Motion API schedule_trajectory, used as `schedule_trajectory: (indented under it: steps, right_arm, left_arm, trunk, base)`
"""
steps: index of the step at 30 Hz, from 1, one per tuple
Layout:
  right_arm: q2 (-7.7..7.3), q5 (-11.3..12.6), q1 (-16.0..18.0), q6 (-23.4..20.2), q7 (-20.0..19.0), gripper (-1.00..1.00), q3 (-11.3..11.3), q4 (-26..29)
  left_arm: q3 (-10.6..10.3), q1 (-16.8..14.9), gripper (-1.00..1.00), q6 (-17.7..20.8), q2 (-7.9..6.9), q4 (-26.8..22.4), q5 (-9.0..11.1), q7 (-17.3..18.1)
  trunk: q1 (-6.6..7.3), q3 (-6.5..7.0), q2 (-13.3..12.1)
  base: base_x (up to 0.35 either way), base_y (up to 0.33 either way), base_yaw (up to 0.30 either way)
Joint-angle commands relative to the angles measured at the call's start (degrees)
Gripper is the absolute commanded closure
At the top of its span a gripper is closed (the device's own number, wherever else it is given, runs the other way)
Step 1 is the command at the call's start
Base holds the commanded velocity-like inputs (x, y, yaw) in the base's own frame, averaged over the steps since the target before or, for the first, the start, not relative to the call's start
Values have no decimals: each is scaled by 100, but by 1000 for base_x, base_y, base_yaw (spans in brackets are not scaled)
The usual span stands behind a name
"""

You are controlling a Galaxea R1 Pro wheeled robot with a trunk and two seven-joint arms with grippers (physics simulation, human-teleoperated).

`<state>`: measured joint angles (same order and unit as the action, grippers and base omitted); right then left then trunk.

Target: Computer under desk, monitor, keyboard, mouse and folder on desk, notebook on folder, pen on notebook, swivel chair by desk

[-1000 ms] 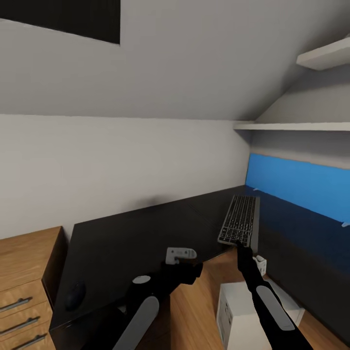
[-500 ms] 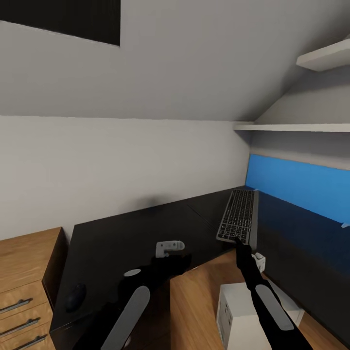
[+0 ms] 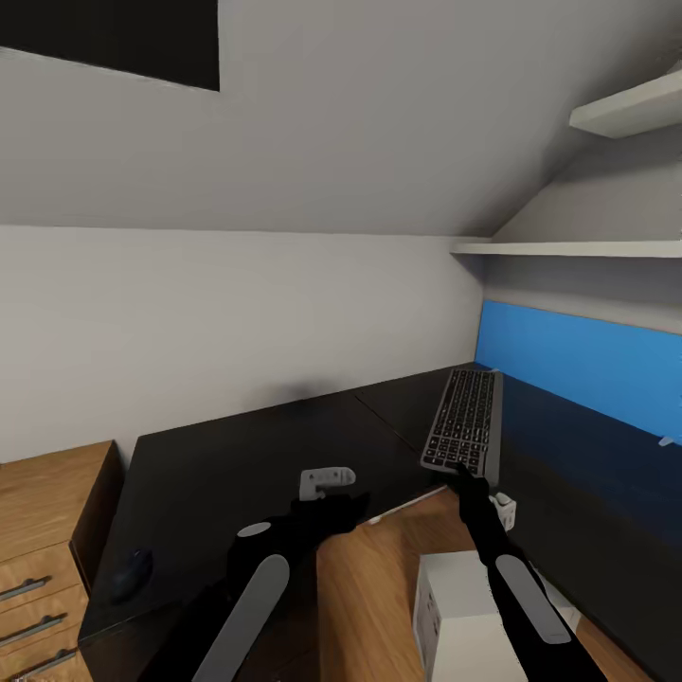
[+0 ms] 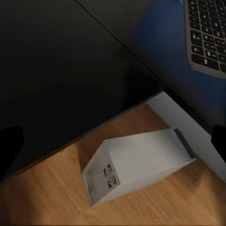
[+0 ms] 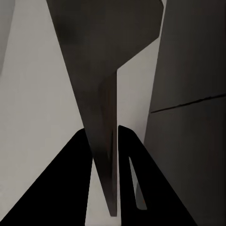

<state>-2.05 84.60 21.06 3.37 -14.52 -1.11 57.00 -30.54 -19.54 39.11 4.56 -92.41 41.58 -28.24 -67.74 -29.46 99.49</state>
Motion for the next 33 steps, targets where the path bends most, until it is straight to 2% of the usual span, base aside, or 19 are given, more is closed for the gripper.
schedule_trajectory:
  steps: [1, 6, 12, 20, 22, 23, 25, 29, 33]
  right_arm:
    - [-2, 63, 3, 19, -36, 100, -12, -4]
    - [16, 61, 3, 23, -20, 100, -19, -11]
    - [24, 72, 3, 11, -7, 100, -56, -33]
    - [36, 74, 3, -6, 293, 100, -453, -47]
    - [66, 73, 3, -9, 356, 100, -613, -60]
    - [93, 64, 3, -5, 406, 100, -918, -106]
    - [107, 60, 3, 1, 427, 100, -1186, -136]
    - [122, 55, 3, 1, 438, 100, -1381, -206]
    - [125, 70, 3, -12, 412, 100, -1424, -243]
  left_arm:
    - [-2, -6, -100, 9, 2, -5, 60, -59]
    - [49, -6, -100, 9, 2, -5, 60, -59]
    - [221, -6, -100, 15, 2, -5, 60, -51]
    - [268, -6, -100, 13, 2, -5, 60, -50]
    - [271, -6, -100, 14, 2, -5, 60, -50]
    - [274, -6, -100, 15, 2, -5, 60, -50]
    - [276, -6, -100, 17, 2, -5, 60, -50]
    - [270, -6, -100, 15, 2, -5, 60, -50]
    - [268, -6, -100, 16, 2, -5, 60, -50]
  trunk:
    - [1, -3, 3]
    - [1, 26, 3]
    - [1, 65, 3]
    - [1, 107, 3]
    - [1, 115, 3]
    - [1, 119, 3]
    - [1, 123, 3]
    - [1, 126, 3]
    - [1, 126, 3]
  base:
    - [-82, -294, 147]
    - [-121, -295, 175]
    - [-127, -258, 196]
    - [-64, -101, 233]
    - [-9, -13, 247]
    - [-3, -5, 258]
    - [-2, -3, 267]
    - [-1, -1, 274]
    - [0, 0, 247]
